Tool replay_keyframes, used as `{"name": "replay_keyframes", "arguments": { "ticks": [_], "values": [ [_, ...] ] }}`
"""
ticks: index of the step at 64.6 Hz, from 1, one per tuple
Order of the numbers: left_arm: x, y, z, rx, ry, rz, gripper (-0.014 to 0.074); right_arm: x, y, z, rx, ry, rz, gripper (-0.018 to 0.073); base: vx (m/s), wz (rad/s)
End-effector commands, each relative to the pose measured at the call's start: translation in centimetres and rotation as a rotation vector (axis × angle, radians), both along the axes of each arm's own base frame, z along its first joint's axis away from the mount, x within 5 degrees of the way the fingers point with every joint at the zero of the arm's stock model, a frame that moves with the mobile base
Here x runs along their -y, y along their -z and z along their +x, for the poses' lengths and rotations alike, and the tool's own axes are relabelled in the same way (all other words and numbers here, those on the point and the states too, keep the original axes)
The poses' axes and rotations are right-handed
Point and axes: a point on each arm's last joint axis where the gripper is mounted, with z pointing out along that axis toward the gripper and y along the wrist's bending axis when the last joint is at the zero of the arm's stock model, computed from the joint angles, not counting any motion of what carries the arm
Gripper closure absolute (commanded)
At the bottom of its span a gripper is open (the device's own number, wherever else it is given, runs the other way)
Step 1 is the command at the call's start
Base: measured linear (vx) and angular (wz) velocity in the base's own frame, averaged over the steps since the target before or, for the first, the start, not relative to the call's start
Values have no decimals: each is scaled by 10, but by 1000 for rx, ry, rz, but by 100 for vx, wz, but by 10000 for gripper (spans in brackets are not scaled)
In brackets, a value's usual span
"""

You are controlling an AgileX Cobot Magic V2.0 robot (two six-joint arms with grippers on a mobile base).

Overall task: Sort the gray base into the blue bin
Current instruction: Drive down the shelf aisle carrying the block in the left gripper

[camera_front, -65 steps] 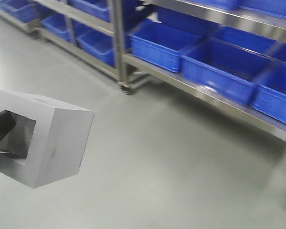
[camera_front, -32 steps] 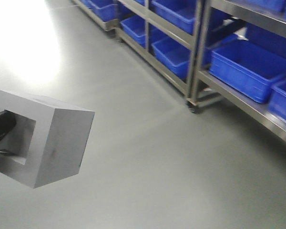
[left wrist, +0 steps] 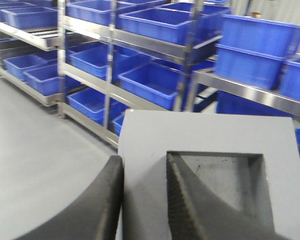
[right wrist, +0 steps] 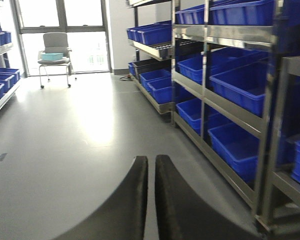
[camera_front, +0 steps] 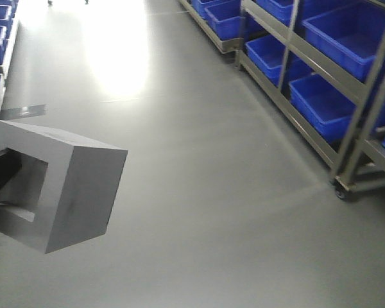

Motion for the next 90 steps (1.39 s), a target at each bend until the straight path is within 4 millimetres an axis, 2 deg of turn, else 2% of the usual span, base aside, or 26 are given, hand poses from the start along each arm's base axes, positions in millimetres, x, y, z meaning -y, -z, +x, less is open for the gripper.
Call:
{"name": "replay_keyframes", "arguments": {
  "ticks": [1,90],
  "values": [
    [1,-20,-3,112,25,-79,557,0,-7,-1,81,3,-13,564,47,35],
    [1,-20,-3,112,25,-79,557,0,-7,-1,81,3,-13,564,50,16]
  ]
}}
